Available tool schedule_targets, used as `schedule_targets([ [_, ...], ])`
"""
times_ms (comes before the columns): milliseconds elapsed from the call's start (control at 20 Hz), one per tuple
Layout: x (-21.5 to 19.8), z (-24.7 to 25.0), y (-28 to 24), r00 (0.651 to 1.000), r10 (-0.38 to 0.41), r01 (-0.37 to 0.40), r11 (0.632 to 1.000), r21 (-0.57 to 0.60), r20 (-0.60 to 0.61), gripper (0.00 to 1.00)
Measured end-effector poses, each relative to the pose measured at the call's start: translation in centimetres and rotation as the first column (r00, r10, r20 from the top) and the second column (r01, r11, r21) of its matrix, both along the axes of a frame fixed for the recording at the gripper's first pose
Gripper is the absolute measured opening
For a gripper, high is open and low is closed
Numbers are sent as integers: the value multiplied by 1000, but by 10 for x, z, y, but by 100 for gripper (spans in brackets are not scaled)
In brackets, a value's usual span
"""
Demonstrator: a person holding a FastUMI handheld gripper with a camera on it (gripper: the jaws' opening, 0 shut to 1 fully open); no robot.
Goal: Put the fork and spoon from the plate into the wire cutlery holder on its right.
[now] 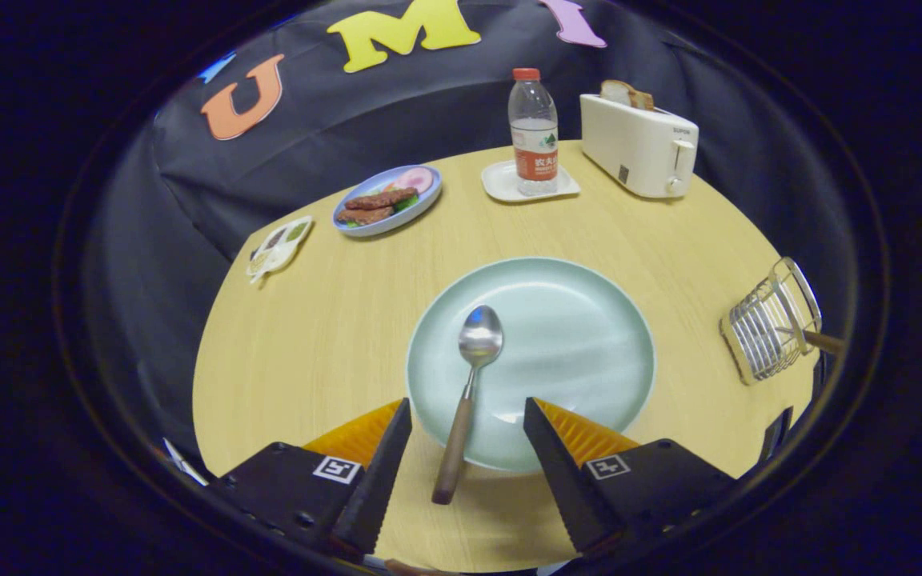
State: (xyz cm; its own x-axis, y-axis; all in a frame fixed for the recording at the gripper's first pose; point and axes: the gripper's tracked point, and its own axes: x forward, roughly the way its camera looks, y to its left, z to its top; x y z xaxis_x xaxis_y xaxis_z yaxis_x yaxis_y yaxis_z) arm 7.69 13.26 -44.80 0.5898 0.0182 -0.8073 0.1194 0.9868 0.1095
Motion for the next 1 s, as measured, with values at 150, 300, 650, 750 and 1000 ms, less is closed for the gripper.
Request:
schedule_targets([
  [150, 4, -17, 4, 999, -47, 47, 999, -5, -15, 73],
  [300, 0, -29, -5, 991, -125, 124, 992, -31, -50, 57],
  [650, -10, -37, -10, 986, -108, 103, 994, -45, -129, 19],
  [750, -15, -30, -11, 986, -69, 66, 997, -28, -153, 17],
  [1000, -19, -27, -31, 983, -6, -9, 997, -81, -181, 9],
])
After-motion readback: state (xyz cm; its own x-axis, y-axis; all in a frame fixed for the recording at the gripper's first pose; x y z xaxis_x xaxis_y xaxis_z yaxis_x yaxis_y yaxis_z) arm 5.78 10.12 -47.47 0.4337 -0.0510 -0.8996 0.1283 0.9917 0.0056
